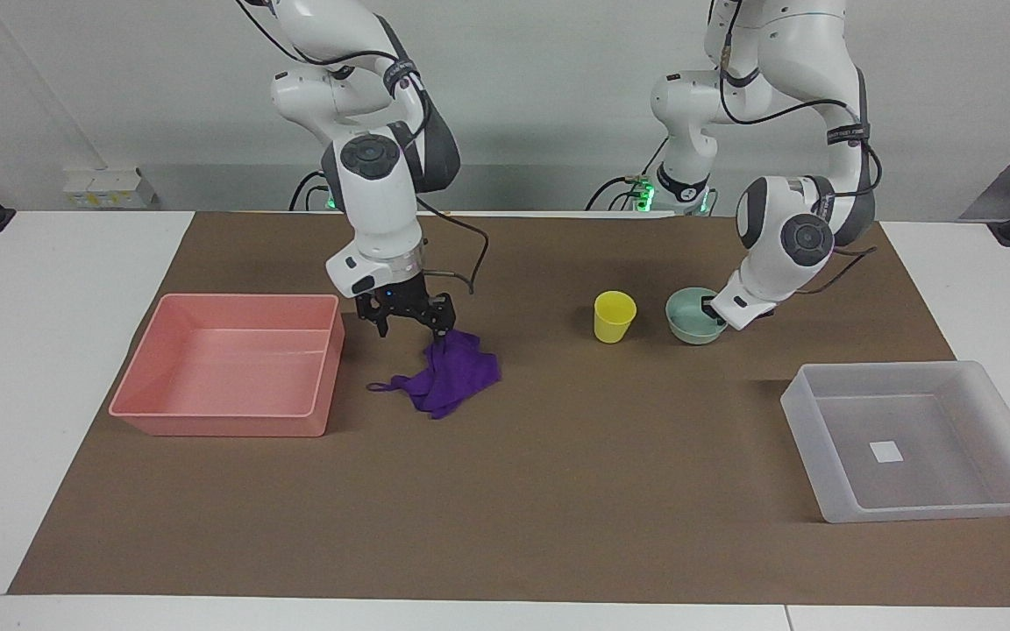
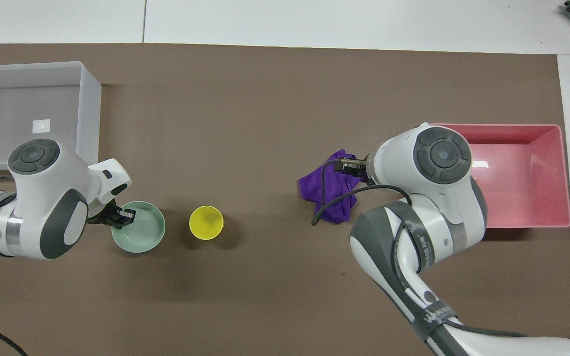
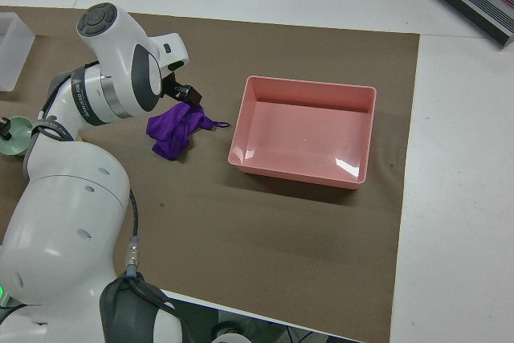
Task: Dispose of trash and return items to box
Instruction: 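Carry the green bowl into the clear box with the left gripper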
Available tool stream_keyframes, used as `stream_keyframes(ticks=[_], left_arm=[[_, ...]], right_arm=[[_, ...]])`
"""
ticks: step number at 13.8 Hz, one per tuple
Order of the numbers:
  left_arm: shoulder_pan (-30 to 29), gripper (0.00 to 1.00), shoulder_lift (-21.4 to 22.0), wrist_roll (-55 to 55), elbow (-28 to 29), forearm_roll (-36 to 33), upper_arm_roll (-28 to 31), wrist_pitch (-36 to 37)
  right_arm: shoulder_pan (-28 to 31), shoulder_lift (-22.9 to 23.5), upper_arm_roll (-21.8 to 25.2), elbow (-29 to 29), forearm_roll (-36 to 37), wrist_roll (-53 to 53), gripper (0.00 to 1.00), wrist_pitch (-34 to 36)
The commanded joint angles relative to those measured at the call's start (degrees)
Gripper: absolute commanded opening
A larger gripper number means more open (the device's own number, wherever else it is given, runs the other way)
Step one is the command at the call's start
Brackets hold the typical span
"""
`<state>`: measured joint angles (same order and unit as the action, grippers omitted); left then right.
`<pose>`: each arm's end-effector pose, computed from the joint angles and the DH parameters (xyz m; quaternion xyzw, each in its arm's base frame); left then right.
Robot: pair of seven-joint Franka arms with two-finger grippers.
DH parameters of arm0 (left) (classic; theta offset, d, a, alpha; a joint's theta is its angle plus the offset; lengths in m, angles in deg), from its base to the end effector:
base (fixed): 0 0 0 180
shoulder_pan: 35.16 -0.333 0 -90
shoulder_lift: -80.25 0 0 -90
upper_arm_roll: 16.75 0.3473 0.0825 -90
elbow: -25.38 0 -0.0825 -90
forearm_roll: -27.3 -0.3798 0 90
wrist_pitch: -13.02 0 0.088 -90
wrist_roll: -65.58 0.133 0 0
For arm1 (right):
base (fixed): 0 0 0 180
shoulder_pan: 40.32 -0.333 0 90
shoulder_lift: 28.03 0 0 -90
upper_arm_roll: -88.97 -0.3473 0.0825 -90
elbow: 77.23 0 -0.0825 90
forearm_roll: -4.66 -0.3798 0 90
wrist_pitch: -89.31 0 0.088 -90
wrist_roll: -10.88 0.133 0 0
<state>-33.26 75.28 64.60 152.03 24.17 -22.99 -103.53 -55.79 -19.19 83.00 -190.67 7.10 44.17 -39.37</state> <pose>0.4971 -0.0665 0.3303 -0.9882 0.0776 0.1289 0.0283 0.5621 0.2164 0.4085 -0.9941 0.0918 -0.0543 0.0175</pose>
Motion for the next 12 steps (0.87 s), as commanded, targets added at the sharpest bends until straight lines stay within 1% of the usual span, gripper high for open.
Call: stream_keyframes(ticks=[1, 3, 4, 6, 7, 10, 11, 12], left_arm=[[0.0, 0.00, 0.7, 0.5, -7.3, -0.2, 0.2, 8.9], [0.0, 0.00, 0.1, 1.2, -16.7, -0.4, 0.2, 17.1], [-0.6, 0.00, -0.7, 3.7, -21.7, -1.2, 0.2, 19.6], [-1.0, 0.00, -5.1, 7.6, -29.8, -4.3, 0.8, 19.8], [-2.3, 0.00, -7.1, 8.4, -32.6, -6.6, 0.8, 19.2], [-4.5, 0.00, -13.7, 12.4, -41.6, -10.7, 0.8, 18.7], [-6.4, 0.00, -14.7, 13.5, -42.4, -10.6, 0.8, 18.3], [-8.4, 0.00, -16.5, 14.8, -42.9, -10.6, 0.7, 16.4]], right_arm=[[-1.9, 3.3, -0.1, -0.9, -0.3, 1.9, 1.00, -6.0], [-2.4, 5.0, -0.1, -1.3, -0.2, 1.8, 1.00, -8.3], [-2.7, 6.5, -0.1, -1.7, -0.2, 1.9, 1.00, -11.0], [-3.8, 7.9, 0.0, -4.1, 0.1, 2.0, 1.00, -16.0], [-3.8, 7.8, 0.0, -5.7, 0.5, 2.1, 1.00, -16.9], [-3.9, 7.2, 0.2, -7.0, 1.0, 2.1, 1.00, -16.7], [-3.8, 7.1, 0.2, -7.6, 2.1, 2.1, 0.79, -16.8], [-3.5, 6.8, 0.2, -8.2, 4.0, 2.1, 0.60, -16.9]])
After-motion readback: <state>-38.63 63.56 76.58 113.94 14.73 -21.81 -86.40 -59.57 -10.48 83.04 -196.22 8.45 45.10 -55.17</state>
